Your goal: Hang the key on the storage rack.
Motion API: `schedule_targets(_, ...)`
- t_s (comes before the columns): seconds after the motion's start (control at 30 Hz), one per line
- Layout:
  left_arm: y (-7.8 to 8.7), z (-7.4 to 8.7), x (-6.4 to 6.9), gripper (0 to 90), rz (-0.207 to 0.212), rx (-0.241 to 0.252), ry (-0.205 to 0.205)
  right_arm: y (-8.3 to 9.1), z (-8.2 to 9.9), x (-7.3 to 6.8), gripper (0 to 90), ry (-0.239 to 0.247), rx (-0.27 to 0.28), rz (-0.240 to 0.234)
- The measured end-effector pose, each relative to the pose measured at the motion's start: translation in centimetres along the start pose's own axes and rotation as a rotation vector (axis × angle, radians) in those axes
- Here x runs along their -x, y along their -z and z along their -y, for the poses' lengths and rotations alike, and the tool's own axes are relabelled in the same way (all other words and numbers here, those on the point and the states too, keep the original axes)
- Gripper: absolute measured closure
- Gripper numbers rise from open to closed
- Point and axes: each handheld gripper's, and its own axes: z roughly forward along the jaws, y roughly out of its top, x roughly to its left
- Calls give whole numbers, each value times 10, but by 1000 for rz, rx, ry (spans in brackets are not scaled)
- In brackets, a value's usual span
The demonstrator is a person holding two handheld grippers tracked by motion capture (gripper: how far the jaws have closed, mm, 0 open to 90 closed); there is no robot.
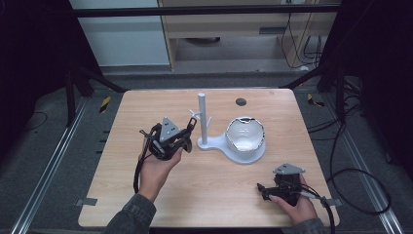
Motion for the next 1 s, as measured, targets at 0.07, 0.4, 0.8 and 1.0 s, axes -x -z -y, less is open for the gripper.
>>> schedule_targets(0.07, 1, 0, -1, 807, -3, 3, 2, 0, 0, 0, 4, -1, -1, 1)
schedule_targets(0.4, 0, -7, -5, 807, -13, -3, -1, 0, 0, 0, 4, -4, -1, 0)
schedule_targets(0.8, -8, -12, -8, 807, -28, -6, -11, 0, 0, 0, 4, -4, -1, 0)
schedule_targets(1.0, -13, -12, -9, 806, -28, -24, -6, 0, 0, 0, 4, -4, -1, 0)
